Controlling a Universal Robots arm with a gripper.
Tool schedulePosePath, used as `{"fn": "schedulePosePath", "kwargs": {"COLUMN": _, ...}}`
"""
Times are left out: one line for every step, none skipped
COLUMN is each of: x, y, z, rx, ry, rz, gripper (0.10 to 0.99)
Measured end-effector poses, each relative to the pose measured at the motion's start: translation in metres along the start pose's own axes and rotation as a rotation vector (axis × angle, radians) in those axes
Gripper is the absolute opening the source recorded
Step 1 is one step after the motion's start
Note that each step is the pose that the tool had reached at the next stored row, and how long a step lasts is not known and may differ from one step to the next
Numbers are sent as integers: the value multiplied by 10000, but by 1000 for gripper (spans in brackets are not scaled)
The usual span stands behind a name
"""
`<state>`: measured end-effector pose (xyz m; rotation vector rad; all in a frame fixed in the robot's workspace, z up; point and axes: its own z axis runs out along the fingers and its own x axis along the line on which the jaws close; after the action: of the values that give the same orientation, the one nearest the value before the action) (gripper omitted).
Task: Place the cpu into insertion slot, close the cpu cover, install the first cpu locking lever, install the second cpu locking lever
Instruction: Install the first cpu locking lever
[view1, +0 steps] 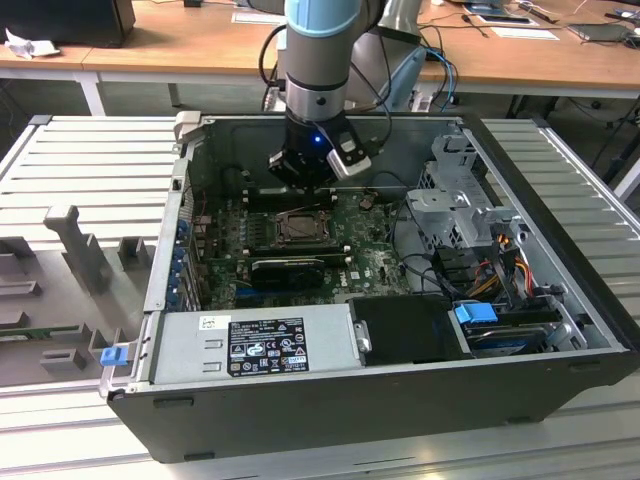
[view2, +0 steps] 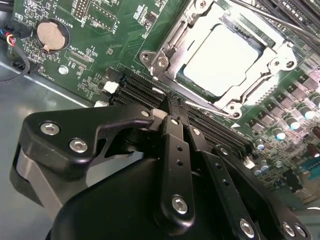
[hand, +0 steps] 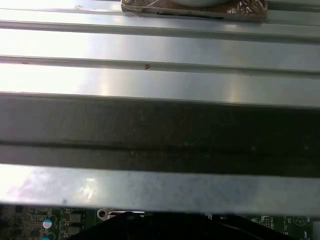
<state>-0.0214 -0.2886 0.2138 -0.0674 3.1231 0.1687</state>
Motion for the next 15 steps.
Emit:
{"fn": "schedulePosePath", "kwargs": {"x": -6, "y": -2, "z": 15, "rx": 0, "ry": -2, "rz": 18, "gripper": 106}}
{"fn": "schedulePosePath", "kwargs": {"x": -10, "y": -3, "z": 21, "rx": 1, "ry": -4, "rz": 39, "gripper": 106}}
{"fn": "schedulePosePath", "kwargs": {"x": -14, "y": -3, "z": 24, "rx": 2, "ry": -5, "rz": 55, "gripper": 106}}
{"fn": "schedulePosePath", "kwargs": {"x": -21, "y": -4, "z": 32, "rx": 1, "ry": -8, "rz": 74, "gripper": 106}}
{"fn": "schedulePosePath", "kwargs": {"x": -26, "y": -5, "z": 39, "rx": 2, "ry": -9, "rz": 86, "gripper": 106}}
{"fn": "schedulePosePath", "kwargs": {"x": -28, "y": -7, "z": 53, "rx": 1, "ry": -10, "rz": 92, "gripper": 106}}
{"fn": "schedulePosePath", "kwargs": {"x": -28, "y": -8, "z": 65, "rx": 2, "ry": -10, "rz": 93, "gripper": 106}}
{"fn": "schedulePosePath", "kwargs": {"x": -28, "y": -9, "z": 69, "rx": 2, "ry": -9, "rz": 93, "gripper": 106}}
{"fn": "schedulePosePath", "kwargs": {"x": -28, "y": -10, "z": 73, "rx": 4, "ry": -9, "rz": 93, "gripper": 106}}
{"fn": "schedulePosePath", "kwargs": {"x": -28, "y": -10, "z": 79, "rx": 6, "ry": -9, "rz": 93, "gripper": 106}}
{"fn": "schedulePosePath", "kwargs": {"x": -28, "y": -10, "z": 82, "rx": 13, "ry": -9, "rz": 93, "gripper": 106}}
{"fn": "schedulePosePath", "kwargs": {"x": -28, "y": -11, "z": 86, "rx": 24, "ry": -9, "rz": 94, "gripper": 106}}
{"fn": "schedulePosePath", "kwargs": {"x": -28, "y": -11, "z": 88, "rx": 32, "ry": -8, "rz": 94, "gripper": 106}}
{"fn": "schedulePosePath", "kwargs": {"x": -28, "y": -11, "z": 91, "rx": 41, "ry": -8, "rz": 97, "gripper": 106}}
{"fn": "schedulePosePath", "kwargs": {"x": -28, "y": -12, "z": 93, "rx": 46, "ry": -7, "rz": 98, "gripper": 106}}
